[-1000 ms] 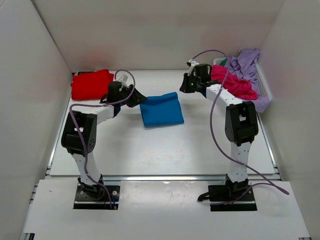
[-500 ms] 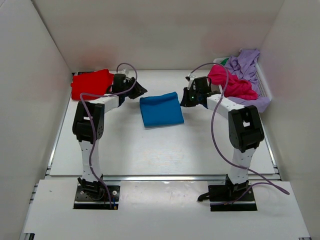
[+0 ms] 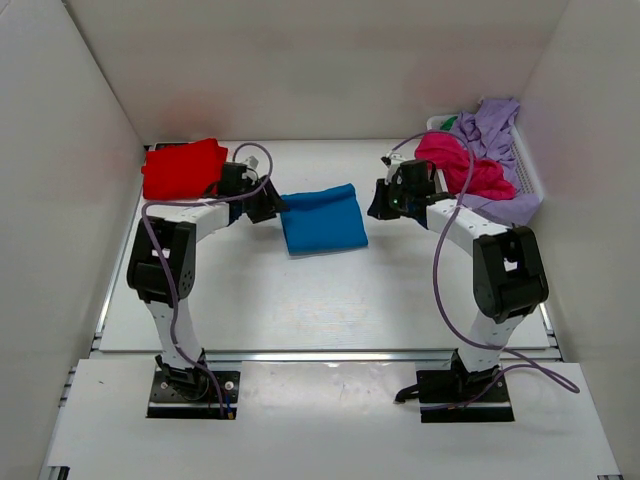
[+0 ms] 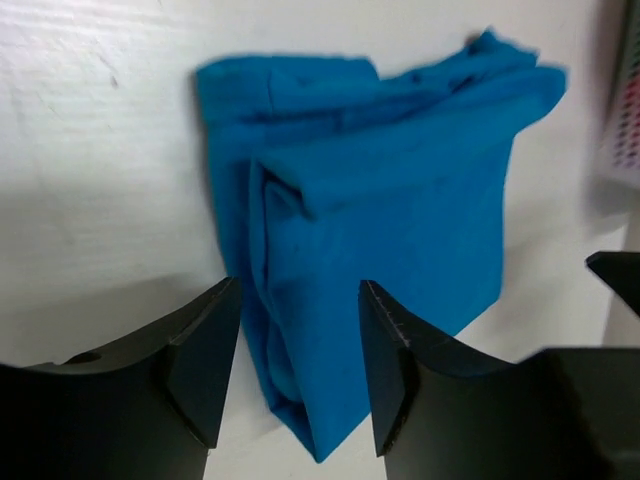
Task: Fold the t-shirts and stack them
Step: Put the neatly folded tshirt into the corner of the board with the left arm
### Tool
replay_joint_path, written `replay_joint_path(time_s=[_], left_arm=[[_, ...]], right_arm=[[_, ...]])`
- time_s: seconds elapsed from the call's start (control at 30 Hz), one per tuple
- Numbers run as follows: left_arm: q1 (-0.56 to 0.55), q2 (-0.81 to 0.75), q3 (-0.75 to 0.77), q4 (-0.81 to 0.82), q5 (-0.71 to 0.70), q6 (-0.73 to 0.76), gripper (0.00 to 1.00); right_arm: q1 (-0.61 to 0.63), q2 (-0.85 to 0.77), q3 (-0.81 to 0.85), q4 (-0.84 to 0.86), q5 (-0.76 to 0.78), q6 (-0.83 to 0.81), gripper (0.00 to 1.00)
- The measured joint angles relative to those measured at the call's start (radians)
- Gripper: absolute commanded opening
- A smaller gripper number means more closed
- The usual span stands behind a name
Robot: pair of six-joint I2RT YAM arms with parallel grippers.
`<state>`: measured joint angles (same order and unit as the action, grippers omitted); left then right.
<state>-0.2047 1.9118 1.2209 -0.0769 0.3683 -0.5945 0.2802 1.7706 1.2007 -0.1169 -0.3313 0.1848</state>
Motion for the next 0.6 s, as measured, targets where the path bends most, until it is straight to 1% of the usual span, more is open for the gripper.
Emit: replay_joint_path(time_s=[0.13,0.2,0.33,0.47,0.6], left_arm=[[-0.057,0.000,0.003,-0.082,-0.043,0.043,0.66],[-0.084,0.004,0.013,-0.127,-0.070,0.053,0.76],[-0.112,0.045,0.094,-0.237,-0.148,0.061,0.75],[-0.117,0.094,0.190,-0.326,-0.235,0.066,0.75],[-0.120,0.184,0.328,-0.418,-0.299,0.076,0.72]], right_arm=[[0.000,-0.019,-0.053,0.005,-0.003,0.011,0.00],[-0.001,-0.034,-0.080,0.008,-0.008,0.023,0.00],[-0.002,-0.066,-0.109,0.013,-0.015,0.032,0.00],[-0.007,-0.098,-0.134,0.029,-0.027,0.037,0.00],[-0.015,-0.121,-0.161,0.037,-0.035,0.048,0.00]])
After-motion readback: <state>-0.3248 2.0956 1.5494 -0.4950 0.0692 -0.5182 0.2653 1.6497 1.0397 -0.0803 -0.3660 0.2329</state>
